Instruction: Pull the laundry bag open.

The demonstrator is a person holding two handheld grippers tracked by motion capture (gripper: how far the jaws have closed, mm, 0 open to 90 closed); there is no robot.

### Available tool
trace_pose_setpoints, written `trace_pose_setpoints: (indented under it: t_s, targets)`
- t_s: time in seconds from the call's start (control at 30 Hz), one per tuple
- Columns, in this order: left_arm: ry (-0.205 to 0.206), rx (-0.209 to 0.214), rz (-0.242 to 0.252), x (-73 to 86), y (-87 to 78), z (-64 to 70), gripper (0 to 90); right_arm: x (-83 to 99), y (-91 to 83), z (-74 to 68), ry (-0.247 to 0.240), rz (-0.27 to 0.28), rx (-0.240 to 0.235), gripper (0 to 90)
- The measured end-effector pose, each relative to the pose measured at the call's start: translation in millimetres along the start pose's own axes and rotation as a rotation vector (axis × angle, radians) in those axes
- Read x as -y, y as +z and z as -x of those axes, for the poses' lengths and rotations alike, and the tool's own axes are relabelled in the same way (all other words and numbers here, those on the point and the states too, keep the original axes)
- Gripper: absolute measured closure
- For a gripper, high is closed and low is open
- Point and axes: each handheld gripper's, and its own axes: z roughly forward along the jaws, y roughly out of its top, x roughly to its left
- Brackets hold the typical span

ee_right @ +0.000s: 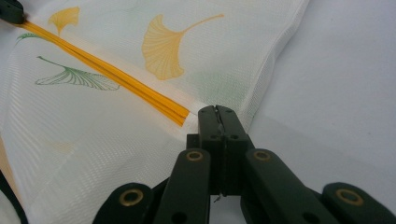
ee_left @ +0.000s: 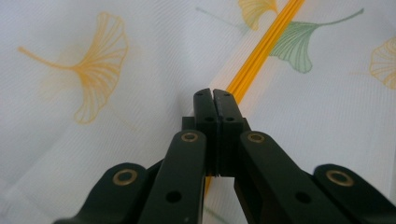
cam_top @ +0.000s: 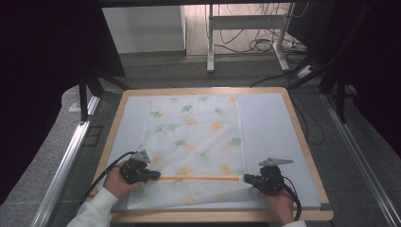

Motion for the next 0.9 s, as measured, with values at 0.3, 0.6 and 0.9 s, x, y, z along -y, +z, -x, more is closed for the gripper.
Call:
trace_pose_setpoints:
  t_s: [0.3, 0.6, 0.9]
  targets:
    - [-0.014, -0.003, 0.005, 5.5, -4.4, -3.7, 90.0, -0.1, -0.1, -0.2, 0.000, -0.002, 0.001, 89.6]
    - [-0.032, -0.013, 0.008, 12.6, -9.9, -7.3, 90.0, -0.4, 0.0, -1.3, -0.008, -0.004, 0.006, 89.6]
    - [-0.033, -0.020, 0.006, 17.9, -14.4, -10.8, 90.0, -0.4, -0.2, -1.0, -0.008, -0.005, 0.006, 89.6]
